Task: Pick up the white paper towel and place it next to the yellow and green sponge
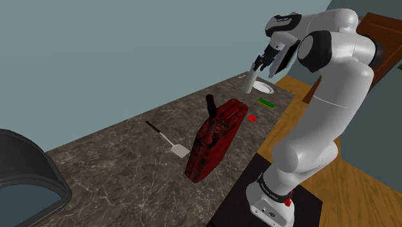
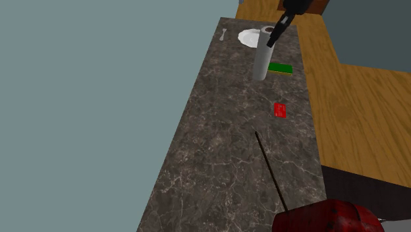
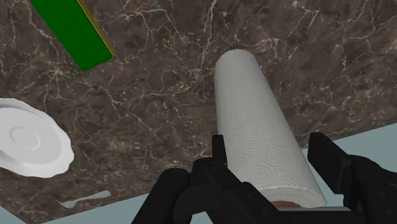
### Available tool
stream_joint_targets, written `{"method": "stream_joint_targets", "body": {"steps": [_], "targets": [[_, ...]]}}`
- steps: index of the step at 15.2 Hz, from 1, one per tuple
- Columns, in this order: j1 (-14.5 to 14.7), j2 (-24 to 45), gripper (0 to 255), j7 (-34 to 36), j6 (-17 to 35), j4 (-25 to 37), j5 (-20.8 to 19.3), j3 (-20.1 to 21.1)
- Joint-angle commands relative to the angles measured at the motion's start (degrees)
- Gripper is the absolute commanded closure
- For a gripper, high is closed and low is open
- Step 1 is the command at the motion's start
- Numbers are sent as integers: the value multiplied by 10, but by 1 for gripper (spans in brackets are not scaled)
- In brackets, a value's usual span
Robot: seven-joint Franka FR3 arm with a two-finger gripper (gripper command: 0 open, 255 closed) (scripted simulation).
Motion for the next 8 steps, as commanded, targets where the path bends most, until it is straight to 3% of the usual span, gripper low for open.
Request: {"method": "stream_joint_targets", "body": {"steps": [1,6,8], "targets": [[-21,32,255,-29,-3,28,22,-5],[-80,109,255,-90,-17,99,68,-8],[-80,111,255,-93,-2,85,70,-6]]}}
